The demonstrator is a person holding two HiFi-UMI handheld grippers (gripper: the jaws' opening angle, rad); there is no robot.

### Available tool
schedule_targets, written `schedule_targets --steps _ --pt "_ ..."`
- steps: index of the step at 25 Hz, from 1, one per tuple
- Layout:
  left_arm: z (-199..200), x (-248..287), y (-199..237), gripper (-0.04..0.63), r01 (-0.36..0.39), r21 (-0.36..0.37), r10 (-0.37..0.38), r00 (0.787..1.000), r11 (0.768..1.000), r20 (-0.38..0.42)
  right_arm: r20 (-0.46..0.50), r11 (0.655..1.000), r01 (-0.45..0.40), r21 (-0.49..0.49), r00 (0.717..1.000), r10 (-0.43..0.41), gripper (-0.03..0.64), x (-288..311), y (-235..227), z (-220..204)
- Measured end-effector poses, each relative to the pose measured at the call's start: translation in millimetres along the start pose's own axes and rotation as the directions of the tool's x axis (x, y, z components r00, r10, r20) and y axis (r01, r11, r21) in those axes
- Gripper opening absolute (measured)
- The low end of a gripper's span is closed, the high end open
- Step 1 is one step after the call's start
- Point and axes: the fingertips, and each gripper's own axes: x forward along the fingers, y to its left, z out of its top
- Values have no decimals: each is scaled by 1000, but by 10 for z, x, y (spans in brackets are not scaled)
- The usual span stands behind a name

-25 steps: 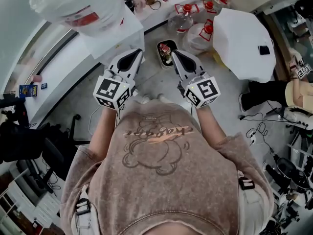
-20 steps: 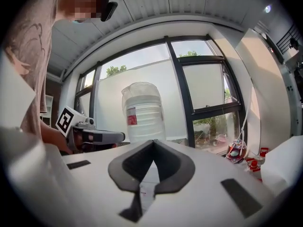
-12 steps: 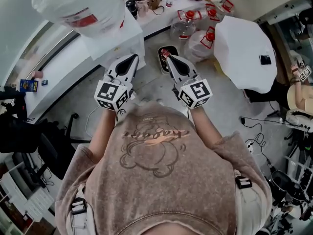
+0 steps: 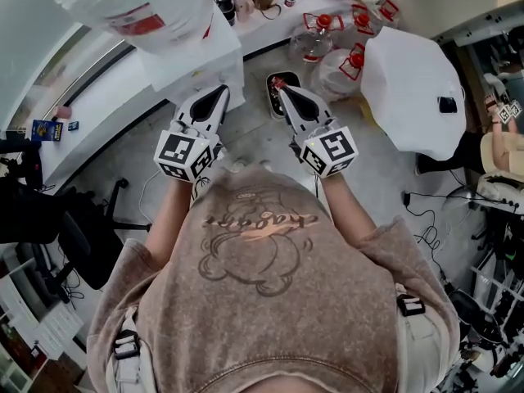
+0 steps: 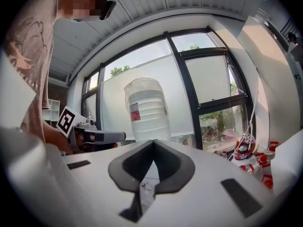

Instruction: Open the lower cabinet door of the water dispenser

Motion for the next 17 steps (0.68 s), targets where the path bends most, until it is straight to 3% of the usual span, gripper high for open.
schedule_targets --steps 17 --pt "17 59 3 17 -14 -17 14 1000 1000 7 -27 999 -42 -25 999 41 5 61 30 -11"
